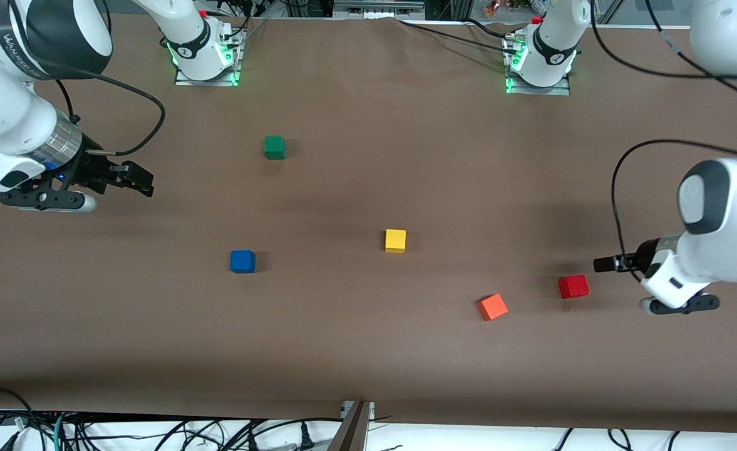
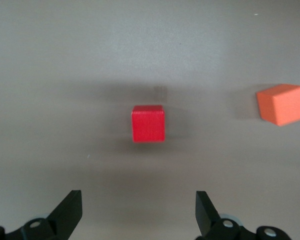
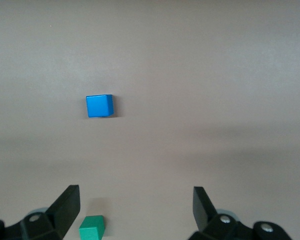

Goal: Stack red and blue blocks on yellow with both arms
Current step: 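Move the left gripper down over the red cube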

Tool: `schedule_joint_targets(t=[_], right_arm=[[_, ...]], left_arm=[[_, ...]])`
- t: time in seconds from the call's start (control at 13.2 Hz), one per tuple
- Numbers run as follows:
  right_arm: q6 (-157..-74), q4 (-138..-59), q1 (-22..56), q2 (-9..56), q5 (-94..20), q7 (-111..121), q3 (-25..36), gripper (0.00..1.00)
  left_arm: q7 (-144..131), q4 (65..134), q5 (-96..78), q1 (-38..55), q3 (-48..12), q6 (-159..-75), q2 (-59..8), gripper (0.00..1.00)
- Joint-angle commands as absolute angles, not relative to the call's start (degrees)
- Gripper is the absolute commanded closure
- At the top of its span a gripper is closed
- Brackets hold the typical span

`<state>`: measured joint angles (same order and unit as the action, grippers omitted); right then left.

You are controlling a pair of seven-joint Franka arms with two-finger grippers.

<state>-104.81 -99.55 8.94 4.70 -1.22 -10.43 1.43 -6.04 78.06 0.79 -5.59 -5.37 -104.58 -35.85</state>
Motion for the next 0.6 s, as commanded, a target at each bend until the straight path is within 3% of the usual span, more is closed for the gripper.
schedule_joint_targets(t=[0.0, 0.3, 0.53], right_arm=[[-104.3, -98.9, 7.8, 4.8, -0.8, -9.0, 0.6, 0.0], [-104.3, -98.9, 7.7, 4.8, -0.8, -9.0, 0.9, 0.0], [-104.3, -98.9, 7.7, 4.9, -0.9, -9.0, 0.9, 0.0]], left_arm=[[-5.0, 80.6, -0.6, -5.5, -5.1, -111.6, -39.3, 0.0], [-5.3, 89.7, -0.6, -5.3, -5.3, -124.3, -39.4, 0.0], [-5.3, 90.6, -0.4, -5.3, -5.3, -128.7, -41.2, 0.0]])
